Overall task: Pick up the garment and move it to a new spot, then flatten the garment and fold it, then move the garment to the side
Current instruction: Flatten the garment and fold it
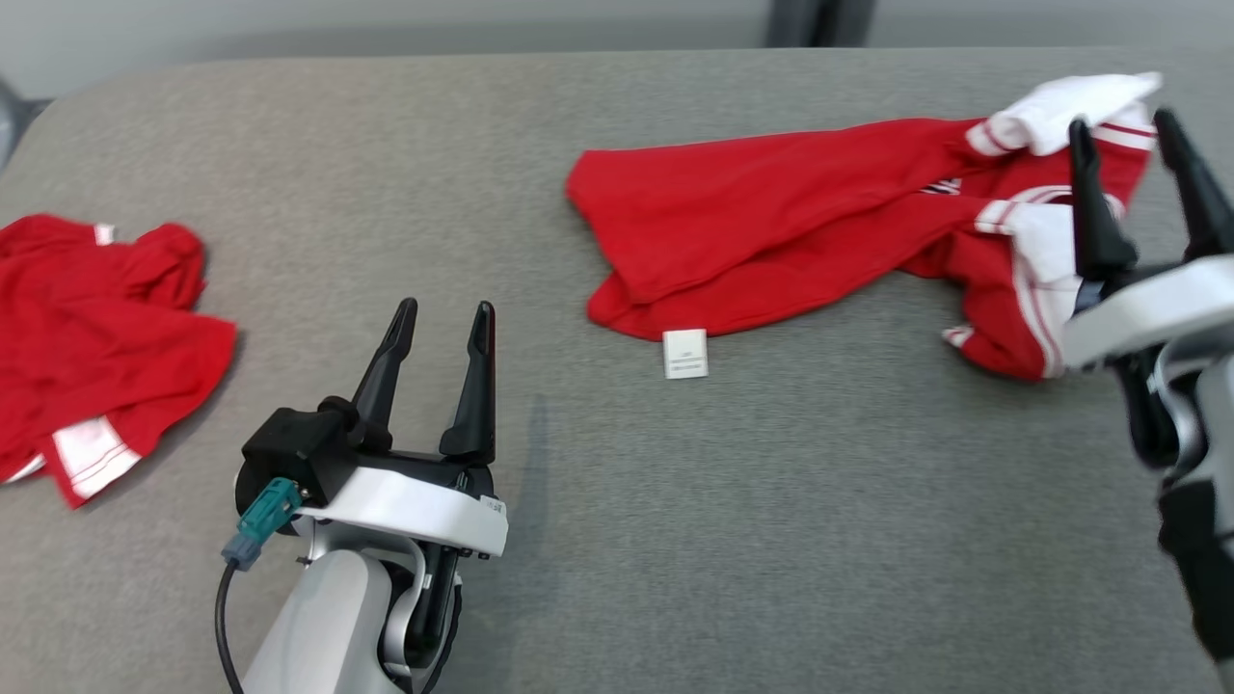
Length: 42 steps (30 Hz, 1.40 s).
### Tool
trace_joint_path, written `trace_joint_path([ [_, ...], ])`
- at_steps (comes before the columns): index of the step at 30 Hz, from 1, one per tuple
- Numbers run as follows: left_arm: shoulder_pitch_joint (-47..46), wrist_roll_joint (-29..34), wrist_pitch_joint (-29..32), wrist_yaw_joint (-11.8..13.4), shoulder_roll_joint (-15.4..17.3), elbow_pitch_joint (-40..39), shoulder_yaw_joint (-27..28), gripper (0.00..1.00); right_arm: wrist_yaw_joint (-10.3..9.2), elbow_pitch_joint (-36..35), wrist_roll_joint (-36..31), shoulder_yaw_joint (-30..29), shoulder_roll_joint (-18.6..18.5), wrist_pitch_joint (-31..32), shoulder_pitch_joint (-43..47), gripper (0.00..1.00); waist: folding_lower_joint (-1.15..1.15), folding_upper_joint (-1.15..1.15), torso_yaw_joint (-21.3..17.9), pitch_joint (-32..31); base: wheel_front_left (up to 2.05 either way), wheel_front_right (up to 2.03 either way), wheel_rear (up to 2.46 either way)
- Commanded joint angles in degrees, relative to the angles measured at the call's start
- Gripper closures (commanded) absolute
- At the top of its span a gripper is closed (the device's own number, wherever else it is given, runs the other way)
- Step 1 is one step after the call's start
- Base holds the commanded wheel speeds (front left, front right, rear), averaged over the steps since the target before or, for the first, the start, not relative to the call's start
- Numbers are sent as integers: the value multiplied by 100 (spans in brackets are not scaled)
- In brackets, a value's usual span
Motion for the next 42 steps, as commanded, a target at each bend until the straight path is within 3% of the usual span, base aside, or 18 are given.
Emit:
trace_joint_path([
  [1, -71, -33, -21, 29, 30, 98, -3, 0, -2, -313, -81, -43, 89, -7, 327, 0, 0, 0, -338, -141, 0, 0, 0],
  [14, -853, -747, -21, 306, 35, 1973, -455, 0, -2, -1748, -402, -1014, 714, -9, 1757, 0, 0, 0, -1109, 136, 0, 0, 0],
  [26, -1448, -991, -21, 276, 31, 3023, -120, 0, -2, -2043, -460, -1130, 984, -9, 1970, 0, 0, 0, -1554, 272, 0, 0, 0],
  [34, -1717, -1024, -5, 178, 27, 3749, -293, 0, -2, -2120, -468, -1100, 1010, -10, 1939, 0, 0, 0, -1646, 319, 0, 0, 0],
  [35, -1744, -1048, -5, 145, 26, 3796, -323, 56, -2, -2127, -471, -1100, 1011, -10, 1940, 0, 0, 0, -1647, 323, 0, 0, 0],
  [36, -1770, -1065, -3, 99, 24, 3846, -366, 100, -2, -2131, -473, -1095, 1013, -10, 1943, 0, 0, 0, -1644, 324, 0, 0, 0],
  [42, -1745, -1158, -2, -55, 24, 3993, -566, 100, -2, -2091, -500, -1091, 1016, -10, 1996, 0, 0, 0, -1522, 218, 0, 0, 0],
])
